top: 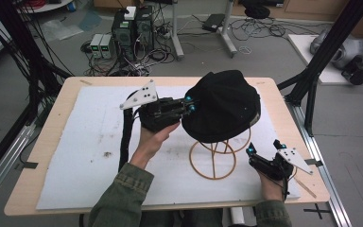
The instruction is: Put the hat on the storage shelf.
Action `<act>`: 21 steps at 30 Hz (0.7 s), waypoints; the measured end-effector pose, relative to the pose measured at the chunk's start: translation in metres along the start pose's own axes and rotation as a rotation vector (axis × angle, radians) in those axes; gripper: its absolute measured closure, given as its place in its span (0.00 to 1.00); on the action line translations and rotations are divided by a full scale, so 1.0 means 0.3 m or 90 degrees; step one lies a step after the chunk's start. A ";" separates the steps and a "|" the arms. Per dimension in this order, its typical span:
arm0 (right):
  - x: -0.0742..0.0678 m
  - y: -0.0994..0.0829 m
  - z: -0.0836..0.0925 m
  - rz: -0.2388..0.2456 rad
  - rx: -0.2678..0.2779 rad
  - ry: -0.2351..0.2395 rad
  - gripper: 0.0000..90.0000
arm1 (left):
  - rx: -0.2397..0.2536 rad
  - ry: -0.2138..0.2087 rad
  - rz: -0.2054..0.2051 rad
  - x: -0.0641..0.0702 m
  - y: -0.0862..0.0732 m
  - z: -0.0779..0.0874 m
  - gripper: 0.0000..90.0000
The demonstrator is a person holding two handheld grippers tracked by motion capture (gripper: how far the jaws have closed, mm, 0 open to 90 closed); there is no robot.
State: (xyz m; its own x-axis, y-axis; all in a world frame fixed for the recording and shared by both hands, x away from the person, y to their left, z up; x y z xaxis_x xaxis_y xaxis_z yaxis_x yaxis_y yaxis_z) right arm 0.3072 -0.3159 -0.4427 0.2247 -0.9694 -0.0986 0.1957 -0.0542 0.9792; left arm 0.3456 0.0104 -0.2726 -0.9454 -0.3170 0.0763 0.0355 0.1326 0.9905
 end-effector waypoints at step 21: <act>-0.007 0.000 -0.001 0.004 0.000 0.002 0.04 | -0.129 -0.017 -0.031 0.039 -0.009 -0.074 0.96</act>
State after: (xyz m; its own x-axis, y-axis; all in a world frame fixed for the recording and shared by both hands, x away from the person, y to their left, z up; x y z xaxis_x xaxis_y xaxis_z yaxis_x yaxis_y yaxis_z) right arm 0.3071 -0.3139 -0.4425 0.2292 -0.9690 -0.0924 0.1944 -0.0474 0.9798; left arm 0.3417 -0.0144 -0.2720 -0.9556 -0.2936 0.0267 0.0511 -0.0756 0.9958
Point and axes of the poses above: each handheld gripper's, and its own axes: z roughly backward along the jaws, y roughly out of its top, x roughly to its right, the point moved 4 cm from there along -z, roughly forward along the jaws, and after that the axes turned 3 degrees about y, right-handed, at the moved point
